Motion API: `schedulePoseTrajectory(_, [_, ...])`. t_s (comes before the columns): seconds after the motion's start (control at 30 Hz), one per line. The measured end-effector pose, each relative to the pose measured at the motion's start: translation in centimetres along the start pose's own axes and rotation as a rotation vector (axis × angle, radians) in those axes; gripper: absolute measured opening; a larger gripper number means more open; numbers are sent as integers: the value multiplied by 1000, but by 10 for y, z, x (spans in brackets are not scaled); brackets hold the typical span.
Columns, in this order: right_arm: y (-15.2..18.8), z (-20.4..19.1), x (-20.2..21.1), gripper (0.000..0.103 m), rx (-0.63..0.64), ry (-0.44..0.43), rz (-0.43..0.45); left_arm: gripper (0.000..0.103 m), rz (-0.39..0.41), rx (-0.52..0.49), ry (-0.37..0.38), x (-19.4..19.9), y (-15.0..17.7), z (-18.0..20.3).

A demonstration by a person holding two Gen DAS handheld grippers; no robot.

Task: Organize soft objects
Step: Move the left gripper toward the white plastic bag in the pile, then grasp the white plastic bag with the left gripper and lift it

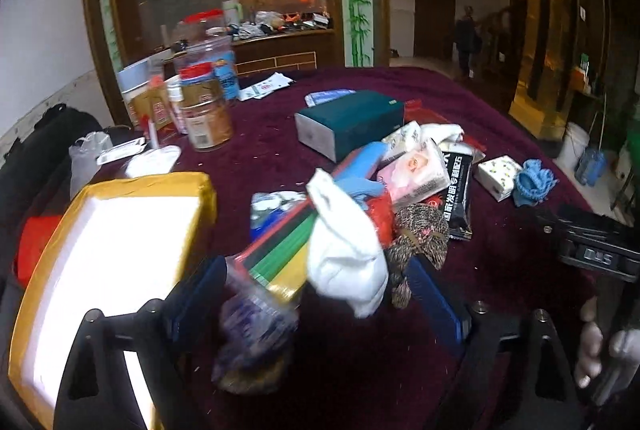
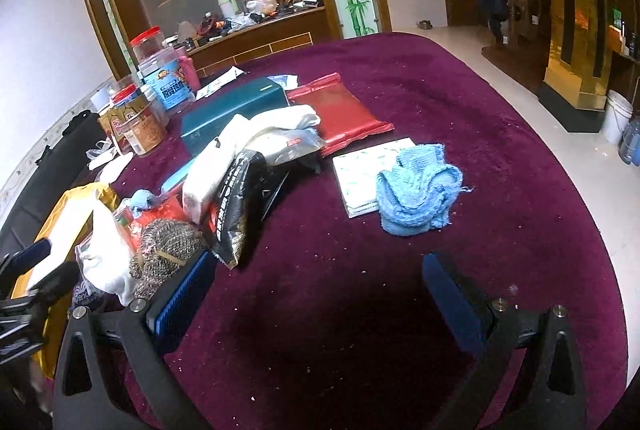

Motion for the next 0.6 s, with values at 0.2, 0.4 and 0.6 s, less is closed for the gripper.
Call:
schedulePoseTrajectory(0.2, [0,1,-4,103,-7,-18,-20,59,-52,-60,2,-30,-3,15])
schedulePoseTrajectory(0.4, [0,4,-7,103,-22,-26,-33,14,-123,4,86,-47,1,10])
schedulePoseTrajectory(0.6, [0,6,-13,103,-34,-18,-53,12,-48,55,169,-7,0,2])
Point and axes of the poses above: each gripper's, at about its wrist camera, not at the fingertips, and x roughly against the way its jaws point, z to its right, y to its underside, the point moved 2 cm from there along -x, roughly the way its jaws point, and after that the axes turned 5 degrees about -z, right-handed, at the moved point
